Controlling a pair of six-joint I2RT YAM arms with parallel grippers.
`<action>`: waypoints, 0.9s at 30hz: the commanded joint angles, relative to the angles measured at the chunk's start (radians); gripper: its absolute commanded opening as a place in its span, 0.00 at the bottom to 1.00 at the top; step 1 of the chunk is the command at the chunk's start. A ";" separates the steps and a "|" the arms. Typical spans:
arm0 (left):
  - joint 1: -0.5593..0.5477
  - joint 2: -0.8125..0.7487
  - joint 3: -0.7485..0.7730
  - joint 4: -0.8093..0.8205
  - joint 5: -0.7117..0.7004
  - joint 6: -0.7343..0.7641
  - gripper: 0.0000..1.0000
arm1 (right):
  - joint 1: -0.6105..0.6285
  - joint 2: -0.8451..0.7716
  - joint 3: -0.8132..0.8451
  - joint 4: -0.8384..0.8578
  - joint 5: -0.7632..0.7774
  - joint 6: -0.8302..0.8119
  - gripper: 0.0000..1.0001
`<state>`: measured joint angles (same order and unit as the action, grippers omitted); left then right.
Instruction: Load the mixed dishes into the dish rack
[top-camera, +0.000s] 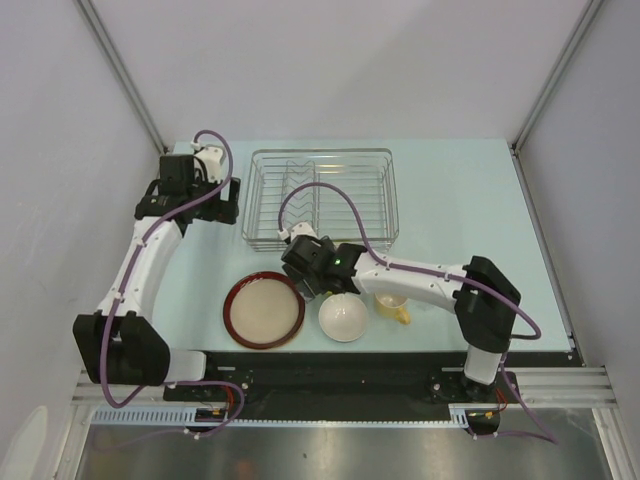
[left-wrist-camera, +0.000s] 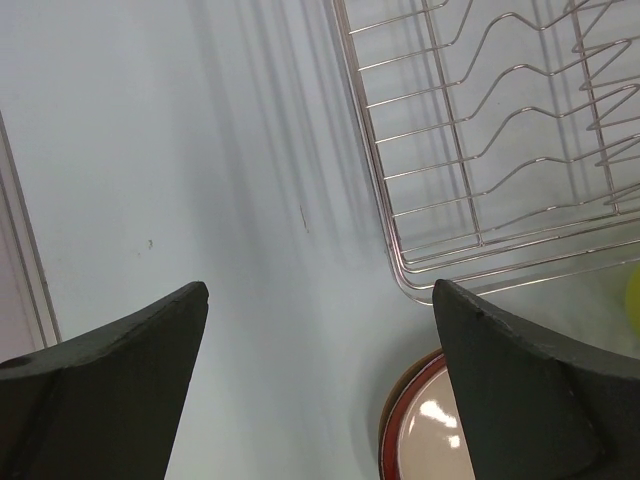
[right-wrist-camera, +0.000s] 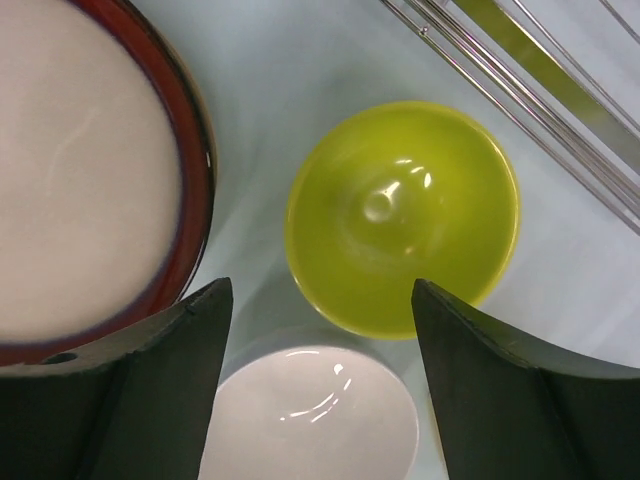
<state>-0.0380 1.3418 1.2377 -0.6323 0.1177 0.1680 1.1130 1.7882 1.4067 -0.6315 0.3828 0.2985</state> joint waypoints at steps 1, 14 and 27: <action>0.018 -0.032 0.008 0.002 0.030 0.015 1.00 | 0.005 0.031 0.012 0.036 0.062 -0.038 0.74; 0.065 -0.046 0.035 -0.050 0.092 0.037 1.00 | -0.013 0.151 0.012 0.087 0.015 -0.039 0.58; 0.066 -0.245 0.049 -0.240 0.223 0.189 1.00 | -0.070 0.125 0.014 0.098 -0.048 -0.038 0.00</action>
<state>0.0254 1.1568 1.2419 -0.8188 0.2878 0.3019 1.0519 1.9537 1.4067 -0.5514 0.3496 0.2581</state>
